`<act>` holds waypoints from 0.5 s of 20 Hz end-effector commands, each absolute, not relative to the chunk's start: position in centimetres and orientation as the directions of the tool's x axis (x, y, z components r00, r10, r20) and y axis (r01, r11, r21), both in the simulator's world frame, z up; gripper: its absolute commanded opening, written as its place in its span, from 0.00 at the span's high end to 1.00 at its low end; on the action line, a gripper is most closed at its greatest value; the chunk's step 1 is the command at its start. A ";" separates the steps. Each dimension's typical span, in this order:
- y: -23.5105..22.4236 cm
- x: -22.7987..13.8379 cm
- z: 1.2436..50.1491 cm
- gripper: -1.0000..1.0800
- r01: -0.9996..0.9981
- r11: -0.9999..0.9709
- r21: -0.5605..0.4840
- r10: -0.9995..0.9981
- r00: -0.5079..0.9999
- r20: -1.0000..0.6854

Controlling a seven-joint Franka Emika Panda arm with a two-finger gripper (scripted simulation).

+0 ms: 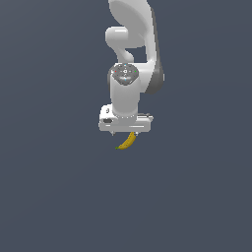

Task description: Pick up the object and move it to a goal position.

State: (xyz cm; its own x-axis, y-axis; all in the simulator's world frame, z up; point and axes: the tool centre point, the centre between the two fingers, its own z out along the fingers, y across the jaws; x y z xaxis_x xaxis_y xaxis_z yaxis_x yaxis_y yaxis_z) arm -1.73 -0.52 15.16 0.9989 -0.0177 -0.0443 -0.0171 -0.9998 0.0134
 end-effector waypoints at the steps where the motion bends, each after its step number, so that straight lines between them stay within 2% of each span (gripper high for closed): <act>1: -0.5 -1.7 15.2 0.04 -0.017 -1.000 0.013 -0.018 0.999 -0.044; 10: -1.5 -1.2 15.9 0.04 -0.041 -0.999 -0.009 -0.041 0.998 -0.041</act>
State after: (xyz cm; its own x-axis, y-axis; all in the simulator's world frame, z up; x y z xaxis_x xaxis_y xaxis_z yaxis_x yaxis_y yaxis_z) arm -1.32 -1.38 15.72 0.9984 -0.0390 -0.0411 -0.0392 -0.9992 -0.0055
